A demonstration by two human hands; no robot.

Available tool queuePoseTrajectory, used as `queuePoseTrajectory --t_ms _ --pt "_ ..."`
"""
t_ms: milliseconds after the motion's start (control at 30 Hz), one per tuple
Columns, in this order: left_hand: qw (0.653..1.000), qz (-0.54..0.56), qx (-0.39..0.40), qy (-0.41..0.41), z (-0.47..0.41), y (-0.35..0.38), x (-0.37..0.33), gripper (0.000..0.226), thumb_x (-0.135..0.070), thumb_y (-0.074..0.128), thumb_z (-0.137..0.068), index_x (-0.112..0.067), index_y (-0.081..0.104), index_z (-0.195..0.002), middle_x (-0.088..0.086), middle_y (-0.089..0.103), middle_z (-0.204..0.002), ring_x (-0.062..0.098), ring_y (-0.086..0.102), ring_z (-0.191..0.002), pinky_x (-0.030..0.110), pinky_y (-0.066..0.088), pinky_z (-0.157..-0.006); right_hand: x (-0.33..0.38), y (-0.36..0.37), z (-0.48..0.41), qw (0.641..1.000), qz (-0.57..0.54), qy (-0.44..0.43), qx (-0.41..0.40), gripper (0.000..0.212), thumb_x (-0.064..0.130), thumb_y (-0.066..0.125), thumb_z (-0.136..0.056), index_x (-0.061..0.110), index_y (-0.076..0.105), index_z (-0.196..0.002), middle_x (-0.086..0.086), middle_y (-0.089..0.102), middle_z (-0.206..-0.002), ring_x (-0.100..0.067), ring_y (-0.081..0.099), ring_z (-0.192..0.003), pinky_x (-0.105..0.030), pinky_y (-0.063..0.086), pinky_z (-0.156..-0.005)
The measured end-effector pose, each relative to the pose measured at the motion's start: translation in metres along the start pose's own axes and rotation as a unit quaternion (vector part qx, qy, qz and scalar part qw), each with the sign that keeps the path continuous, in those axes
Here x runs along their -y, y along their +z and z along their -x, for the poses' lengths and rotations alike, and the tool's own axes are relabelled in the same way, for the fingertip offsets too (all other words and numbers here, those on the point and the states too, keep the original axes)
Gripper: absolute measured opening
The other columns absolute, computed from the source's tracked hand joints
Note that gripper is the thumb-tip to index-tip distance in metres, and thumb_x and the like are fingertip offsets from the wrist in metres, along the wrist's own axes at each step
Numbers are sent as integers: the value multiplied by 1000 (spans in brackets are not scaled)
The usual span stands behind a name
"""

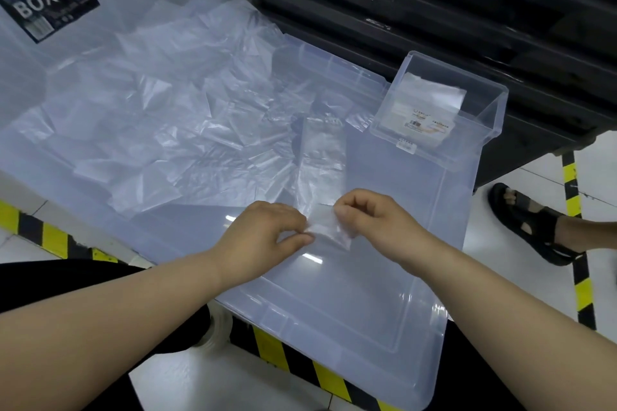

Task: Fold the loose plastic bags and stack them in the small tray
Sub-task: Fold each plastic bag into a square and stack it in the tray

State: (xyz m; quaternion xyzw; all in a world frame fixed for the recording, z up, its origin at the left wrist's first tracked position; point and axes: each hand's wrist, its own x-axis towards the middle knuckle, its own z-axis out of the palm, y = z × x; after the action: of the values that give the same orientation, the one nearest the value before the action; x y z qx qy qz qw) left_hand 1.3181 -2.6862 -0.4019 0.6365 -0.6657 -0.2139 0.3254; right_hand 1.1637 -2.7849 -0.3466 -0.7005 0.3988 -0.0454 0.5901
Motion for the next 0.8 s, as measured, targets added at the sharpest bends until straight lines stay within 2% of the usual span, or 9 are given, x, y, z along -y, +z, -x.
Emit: queuePoseTrajectory --t_ms 100,167,200,267,333,400,533,667,800 --pt "989 95 -14 -111 -2 -2 -4 28 -35 63 -82 -9 72 -79 -23 59 -66 -9 57 -69 4 38 -69 -2 -1 -3 999 -35 33 -1 19 23 46 -94 21 56 -78 9 55 -73 -3 52 -66 -13 42 -66" --pt "977 129 4 -170 -4 -4 -8 10 -19 65 -85 -17 71 -77 -19 61 -71 -6 59 -73 2 37 -69 -1 -3 -3 999 -29 30 9 13 29 49 -92 24 56 -82 12 56 -77 2 53 -69 -9 41 -67" --pt "974 131 2 -184 -5 -4 -9 17 -17 63 -86 -25 66 -71 -17 62 -70 -1 59 -73 1 37 -68 -1 -4 -4 999 -22 31 24 6 30 52 -90 25 56 -88 12 58 -82 4 55 -73 -8 41 -70" --pt "972 120 -7 -200 -8 -3 -10 31 -15 62 -86 -33 56 -61 -18 59 -65 -2 58 -69 1 35 -67 -2 -5 -4 998 6 40 55 26 25 63 -83 28 50 -105 7 59 -96 -1 57 -84 -12 43 -78" --pt "973 109 -3 -205 -10 -3 -11 35 -14 61 -86 -35 53 -59 -21 57 -63 -13 55 -66 0 33 -68 -2 -3 -4 995 60 34 72 47 18 72 -77 31 44 -112 4 57 -102 -3 56 -85 -9 42 -75" --pt "972 110 1 -207 -12 -2 -11 34 -14 61 -86 -35 53 -60 -22 57 -63 -17 53 -66 0 33 -68 -2 -2 -4 992 107 14 64 52 16 75 -75 33 43 -112 4 54 -104 -1 53 -84 -3 40 -70" --pt "972 105 2 -209 -12 -3 -13 24 -16 61 -86 -27 57 -66 -22 57 -64 -14 53 -63 0 33 -69 -1 -5 0 983 173 -3 53 55 17 75 -75 31 39 -115 18 43 -93 4 47 -79 -1 36 -67" --pt "971 95 7 -218 -13 -4 -14 31 -16 61 -86 -32 55 -60 -22 56 -62 -15 54 -64 -1 33 -66 -1 -8 3 969 236 7 77 56 17 71 -78 27 37 -122 18 43 -81 2 46 -68 -4 37 -60" --pt "968 68 5 -243 -16 -5 -18 34 -14 60 -86 -32 51 -58 -16 57 -62 7 59 -68 1 34 -63 0 -7 3 957 280 -9 79 43 10 62 -82 19 45 -121 14 49 -74 2 47 -65 -8 37 -60"
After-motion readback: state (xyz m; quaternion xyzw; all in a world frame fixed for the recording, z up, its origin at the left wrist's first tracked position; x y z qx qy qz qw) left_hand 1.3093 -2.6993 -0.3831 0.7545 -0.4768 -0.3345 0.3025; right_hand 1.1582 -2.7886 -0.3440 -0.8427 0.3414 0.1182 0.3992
